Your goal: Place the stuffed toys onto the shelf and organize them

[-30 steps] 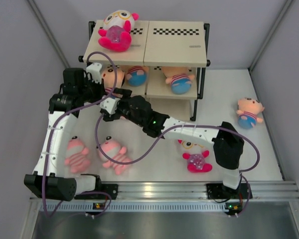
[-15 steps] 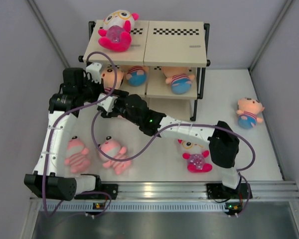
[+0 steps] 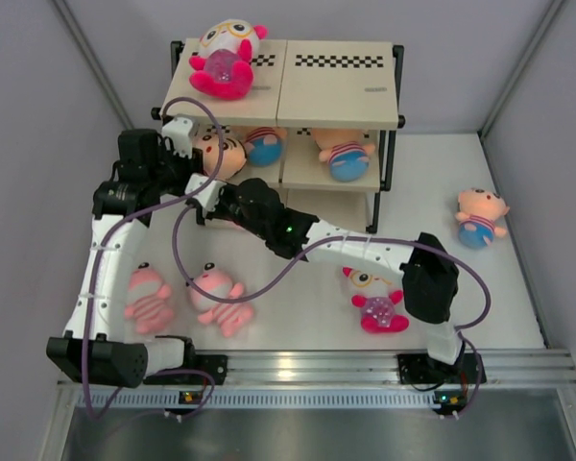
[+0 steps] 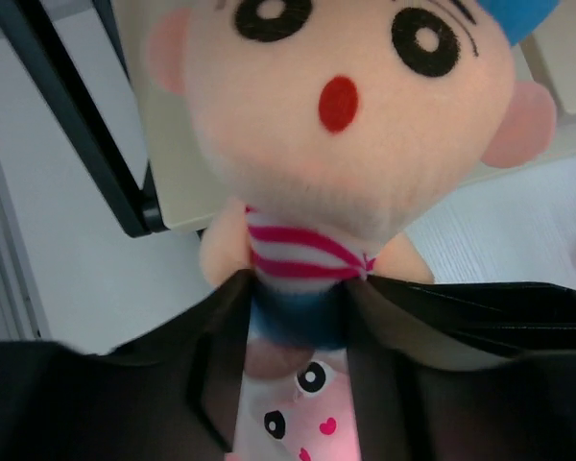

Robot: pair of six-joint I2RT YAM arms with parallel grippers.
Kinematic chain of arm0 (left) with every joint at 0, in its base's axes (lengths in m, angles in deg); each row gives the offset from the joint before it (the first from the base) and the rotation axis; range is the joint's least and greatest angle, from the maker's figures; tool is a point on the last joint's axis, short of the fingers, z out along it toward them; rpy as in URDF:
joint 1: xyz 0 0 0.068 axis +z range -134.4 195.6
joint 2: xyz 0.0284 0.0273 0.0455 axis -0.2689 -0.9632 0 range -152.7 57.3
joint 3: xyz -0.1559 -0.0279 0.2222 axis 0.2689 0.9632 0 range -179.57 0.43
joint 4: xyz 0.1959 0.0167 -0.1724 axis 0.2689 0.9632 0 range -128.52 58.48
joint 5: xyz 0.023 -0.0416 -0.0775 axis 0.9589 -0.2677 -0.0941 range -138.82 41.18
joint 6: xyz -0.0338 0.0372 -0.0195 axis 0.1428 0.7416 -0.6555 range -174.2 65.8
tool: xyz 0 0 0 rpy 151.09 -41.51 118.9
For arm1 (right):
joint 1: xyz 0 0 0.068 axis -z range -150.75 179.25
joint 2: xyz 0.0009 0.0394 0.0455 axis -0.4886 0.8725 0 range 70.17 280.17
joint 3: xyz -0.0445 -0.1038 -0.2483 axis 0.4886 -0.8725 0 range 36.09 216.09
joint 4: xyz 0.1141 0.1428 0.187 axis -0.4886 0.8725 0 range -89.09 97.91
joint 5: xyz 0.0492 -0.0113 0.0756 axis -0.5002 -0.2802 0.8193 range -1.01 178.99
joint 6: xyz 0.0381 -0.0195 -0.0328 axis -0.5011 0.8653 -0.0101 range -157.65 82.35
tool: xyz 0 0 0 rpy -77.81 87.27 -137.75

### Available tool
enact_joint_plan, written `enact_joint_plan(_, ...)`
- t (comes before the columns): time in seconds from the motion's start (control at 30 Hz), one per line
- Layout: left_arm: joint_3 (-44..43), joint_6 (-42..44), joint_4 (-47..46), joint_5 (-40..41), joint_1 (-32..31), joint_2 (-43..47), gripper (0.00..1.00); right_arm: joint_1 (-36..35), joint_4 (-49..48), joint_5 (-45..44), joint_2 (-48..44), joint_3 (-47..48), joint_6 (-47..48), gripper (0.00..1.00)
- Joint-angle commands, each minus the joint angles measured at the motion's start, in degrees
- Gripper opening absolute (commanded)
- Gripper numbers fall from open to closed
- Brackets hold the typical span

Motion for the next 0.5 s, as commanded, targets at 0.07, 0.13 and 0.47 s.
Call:
enact_joint_plan(0.07,0.4,-0.8,-1.2,-4.8,-0.8,6.9,0.84,2.4,-0.2,-2.3,-0.9,2.1,-3.6,0.00)
enact_joint_plan(0.13,0.6,0.2,-0.5,-1.9,-0.8,9.8,0.94,2.9,-0.2,-1.6,-1.1,2.9,-5.1,0.00)
enact_joint_plan(0.47,-3.2,1.7,5.4,8.3,-0.8,13.1,0.95,6.0,5.8,4.8,4.6,14.2,-6.0,0.00)
